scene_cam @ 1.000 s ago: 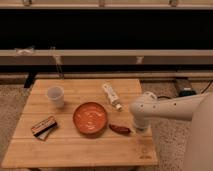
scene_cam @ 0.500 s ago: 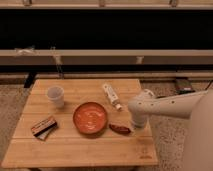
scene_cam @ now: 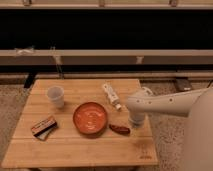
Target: Drag the pepper across the table
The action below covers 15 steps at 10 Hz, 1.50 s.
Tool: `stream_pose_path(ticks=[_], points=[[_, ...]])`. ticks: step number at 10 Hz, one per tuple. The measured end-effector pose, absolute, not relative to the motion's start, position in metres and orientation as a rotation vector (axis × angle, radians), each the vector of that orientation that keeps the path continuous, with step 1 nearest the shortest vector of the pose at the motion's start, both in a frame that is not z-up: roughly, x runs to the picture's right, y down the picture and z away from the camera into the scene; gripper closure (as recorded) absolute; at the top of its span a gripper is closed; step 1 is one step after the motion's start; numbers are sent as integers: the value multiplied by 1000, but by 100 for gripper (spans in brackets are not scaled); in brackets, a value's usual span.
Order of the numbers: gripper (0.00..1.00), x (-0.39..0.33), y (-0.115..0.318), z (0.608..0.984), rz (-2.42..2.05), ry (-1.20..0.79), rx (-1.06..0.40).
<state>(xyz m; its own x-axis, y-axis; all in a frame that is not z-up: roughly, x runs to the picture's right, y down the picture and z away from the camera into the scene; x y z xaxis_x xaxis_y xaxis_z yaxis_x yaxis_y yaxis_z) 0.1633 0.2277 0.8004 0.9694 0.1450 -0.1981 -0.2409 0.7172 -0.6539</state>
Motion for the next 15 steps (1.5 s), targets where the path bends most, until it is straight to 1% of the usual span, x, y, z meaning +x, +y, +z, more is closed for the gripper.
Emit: stream_pose_path(ticks=[2, 3, 8, 9, 10, 11, 15], points=[[22, 159, 226, 800, 216, 129, -745], [28, 157, 226, 800, 215, 126, -747], [80, 148, 226, 803, 198, 114, -760], [90, 147, 226, 803, 196, 114, -761], [97, 147, 226, 803, 195, 114, -762], [100, 146, 226, 804, 195, 114, -763], [100, 155, 228, 801, 214, 126, -762]])
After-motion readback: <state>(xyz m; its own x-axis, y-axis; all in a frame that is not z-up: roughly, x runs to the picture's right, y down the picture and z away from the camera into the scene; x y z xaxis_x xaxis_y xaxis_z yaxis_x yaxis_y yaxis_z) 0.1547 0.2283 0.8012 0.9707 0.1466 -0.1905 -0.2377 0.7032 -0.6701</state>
